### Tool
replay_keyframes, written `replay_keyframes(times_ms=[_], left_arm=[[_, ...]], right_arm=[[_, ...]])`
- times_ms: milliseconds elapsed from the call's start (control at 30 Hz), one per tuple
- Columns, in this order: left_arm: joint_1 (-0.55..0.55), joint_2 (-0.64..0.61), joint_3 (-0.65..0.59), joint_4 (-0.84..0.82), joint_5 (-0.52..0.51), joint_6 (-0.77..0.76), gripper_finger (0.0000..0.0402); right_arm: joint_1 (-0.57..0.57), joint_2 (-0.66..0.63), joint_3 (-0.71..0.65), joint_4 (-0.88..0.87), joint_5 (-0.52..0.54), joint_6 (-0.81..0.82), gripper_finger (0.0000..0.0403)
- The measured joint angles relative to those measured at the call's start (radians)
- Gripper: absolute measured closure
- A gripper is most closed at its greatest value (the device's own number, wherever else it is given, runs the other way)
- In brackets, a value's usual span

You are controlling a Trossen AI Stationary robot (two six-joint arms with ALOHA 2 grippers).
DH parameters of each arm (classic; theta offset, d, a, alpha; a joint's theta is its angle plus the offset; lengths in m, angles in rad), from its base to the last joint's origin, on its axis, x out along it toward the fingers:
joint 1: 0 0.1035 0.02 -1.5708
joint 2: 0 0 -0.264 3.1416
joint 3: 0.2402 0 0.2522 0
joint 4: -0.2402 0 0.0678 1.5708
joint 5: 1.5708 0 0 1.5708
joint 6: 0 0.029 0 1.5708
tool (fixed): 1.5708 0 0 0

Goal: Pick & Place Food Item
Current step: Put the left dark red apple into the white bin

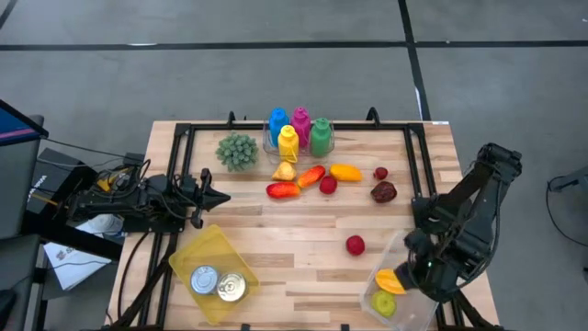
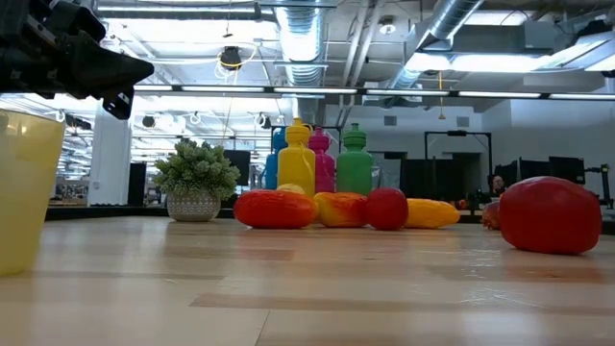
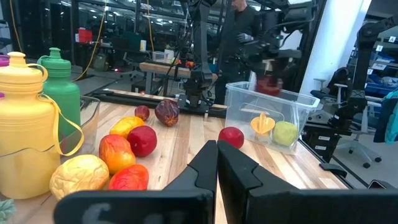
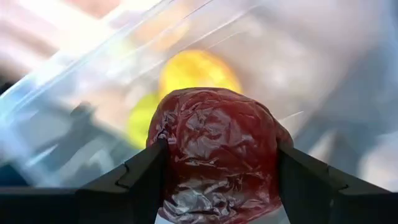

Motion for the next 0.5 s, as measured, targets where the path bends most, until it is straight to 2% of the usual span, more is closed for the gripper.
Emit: replay_keyframes(times_ms=[133, 333, 500], left_arm=[[0.000, 0.000, 0.000, 0.000, 0.000, 0.000, 0.0401], [0.000, 0.000, 0.000, -0.001, 0.000, 0.000, 0.0401], [0.000, 0.000, 0.000, -0.001, 0.000, 0.000, 0.0401]], right_arm=[[-0.013, 0.001, 0.000, -0.102, -0.001, 0.047, 0.0157], [-0.056, 0.034, -0.013, -0.106, -0.076, 0.181, 0.0157], [-0.071, 0.082, -0.014, -0.104, -0.099, 0.263, 0.0157]])
